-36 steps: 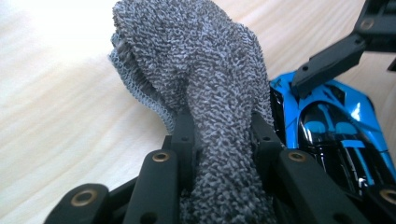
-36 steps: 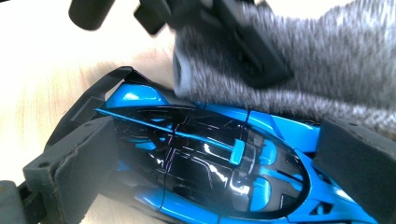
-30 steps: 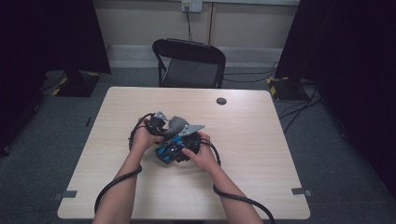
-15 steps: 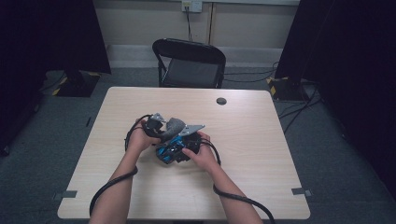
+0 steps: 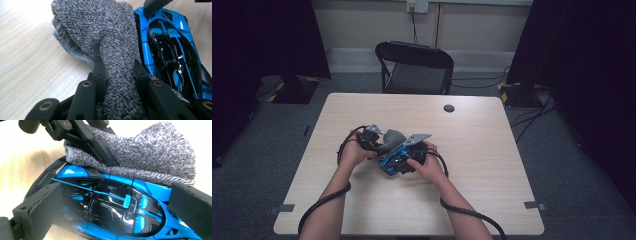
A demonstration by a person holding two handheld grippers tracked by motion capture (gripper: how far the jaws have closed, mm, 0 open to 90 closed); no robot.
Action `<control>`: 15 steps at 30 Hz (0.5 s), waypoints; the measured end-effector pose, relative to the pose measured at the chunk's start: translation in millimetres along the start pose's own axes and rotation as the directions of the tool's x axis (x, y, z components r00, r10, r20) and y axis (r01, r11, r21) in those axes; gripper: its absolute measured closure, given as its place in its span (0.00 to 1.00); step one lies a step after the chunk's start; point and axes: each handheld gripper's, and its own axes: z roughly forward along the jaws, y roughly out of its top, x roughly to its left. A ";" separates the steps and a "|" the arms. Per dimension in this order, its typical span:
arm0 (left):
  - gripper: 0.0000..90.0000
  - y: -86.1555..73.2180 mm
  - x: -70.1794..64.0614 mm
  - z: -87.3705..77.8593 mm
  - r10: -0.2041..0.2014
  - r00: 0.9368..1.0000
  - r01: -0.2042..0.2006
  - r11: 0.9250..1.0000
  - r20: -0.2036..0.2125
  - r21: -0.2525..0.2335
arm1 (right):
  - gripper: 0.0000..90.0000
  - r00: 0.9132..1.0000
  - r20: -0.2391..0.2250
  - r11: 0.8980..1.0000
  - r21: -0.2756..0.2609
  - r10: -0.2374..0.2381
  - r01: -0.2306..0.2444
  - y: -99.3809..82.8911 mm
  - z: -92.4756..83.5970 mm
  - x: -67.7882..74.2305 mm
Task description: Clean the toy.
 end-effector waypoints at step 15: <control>0.79 -19.4 -3.6 -16.5 -0.008 1.000 0.008 1.000 -0.016 0.003 | 0.00 1.000 -0.001 1.000 0.000 0.001 -0.001 0.0 0.0 -0.1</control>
